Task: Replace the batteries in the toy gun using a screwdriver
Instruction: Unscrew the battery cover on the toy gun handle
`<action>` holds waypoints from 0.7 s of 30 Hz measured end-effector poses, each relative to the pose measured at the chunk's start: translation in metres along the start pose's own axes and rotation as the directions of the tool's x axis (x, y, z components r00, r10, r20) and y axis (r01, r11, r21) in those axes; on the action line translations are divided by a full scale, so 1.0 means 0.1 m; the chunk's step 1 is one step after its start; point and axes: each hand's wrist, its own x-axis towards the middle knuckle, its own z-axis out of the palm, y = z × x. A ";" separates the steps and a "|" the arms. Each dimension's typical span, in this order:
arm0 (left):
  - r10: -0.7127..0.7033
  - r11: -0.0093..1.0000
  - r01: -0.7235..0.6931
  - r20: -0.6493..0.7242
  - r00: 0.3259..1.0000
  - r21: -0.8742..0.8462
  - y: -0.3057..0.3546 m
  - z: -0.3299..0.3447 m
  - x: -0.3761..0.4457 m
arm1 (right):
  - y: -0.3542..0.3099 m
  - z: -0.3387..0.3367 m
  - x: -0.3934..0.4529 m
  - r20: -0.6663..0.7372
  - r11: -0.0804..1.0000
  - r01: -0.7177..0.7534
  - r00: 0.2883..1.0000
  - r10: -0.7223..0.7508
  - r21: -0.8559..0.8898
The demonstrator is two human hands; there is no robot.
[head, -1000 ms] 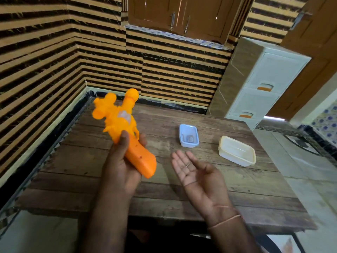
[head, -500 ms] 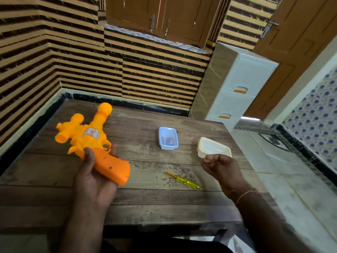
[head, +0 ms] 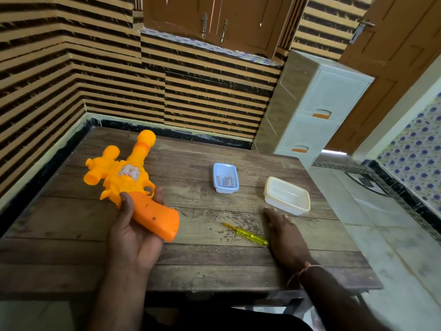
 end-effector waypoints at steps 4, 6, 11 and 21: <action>0.000 1.000 0.000 0.008 1.000 -0.023 0.00 -0.02 0.01 | 0.00 0.00 -0.03 0.048 0.996 0.063 0.997 -0.060 -0.068; -0.004 0.999 0.005 0.017 1.000 -0.039 0.02 0.00 0.00 | 0.01 -0.02 -0.04 0.012 0.997 0.083 0.996 -0.083 -0.002; -0.043 0.998 0.043 0.012 0.999 -0.055 0.04 -0.04 0.02 | 0.03 -0.09 -0.02 -0.161 0.877 -0.004 0.983 0.093 0.480; -0.104 0.990 0.113 0.110 0.989 -0.079 -0.03 0.01 -0.04 | -0.87 -0.27 -0.19 -0.321 0.758 0.161 0.945 0.066 0.632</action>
